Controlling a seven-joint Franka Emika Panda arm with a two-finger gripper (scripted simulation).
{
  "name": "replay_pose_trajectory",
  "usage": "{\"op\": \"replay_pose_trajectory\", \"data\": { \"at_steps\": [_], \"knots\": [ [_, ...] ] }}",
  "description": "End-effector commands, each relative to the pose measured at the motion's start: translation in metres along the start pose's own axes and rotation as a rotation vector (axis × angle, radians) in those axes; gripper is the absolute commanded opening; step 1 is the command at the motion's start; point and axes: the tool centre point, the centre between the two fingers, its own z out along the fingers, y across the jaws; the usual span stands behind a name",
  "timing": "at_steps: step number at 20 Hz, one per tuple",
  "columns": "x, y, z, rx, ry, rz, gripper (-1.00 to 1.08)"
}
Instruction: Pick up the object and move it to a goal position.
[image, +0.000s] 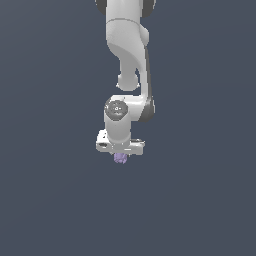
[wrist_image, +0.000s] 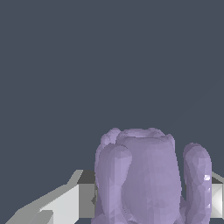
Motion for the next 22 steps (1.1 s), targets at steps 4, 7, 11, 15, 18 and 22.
{"op": "replay_pose_trajectory", "data": {
  "at_steps": [4,7,11,15,18,22],
  "knots": [
    [0.021,-0.023,-0.015,0.0,0.0,-0.001,-1.0],
    [0.035,-0.038,-0.025,0.0,0.0,-0.001,-1.0],
    [0.051,-0.055,-0.036,0.0,-0.001,-0.001,-1.0],
    [0.062,-0.066,-0.044,0.0,-0.001,-0.001,-1.0],
    [0.068,-0.071,-0.047,0.0,-0.001,-0.001,-1.0],
    [0.072,-0.075,-0.05,0.0,-0.001,-0.001,-1.0]
  ]
}}
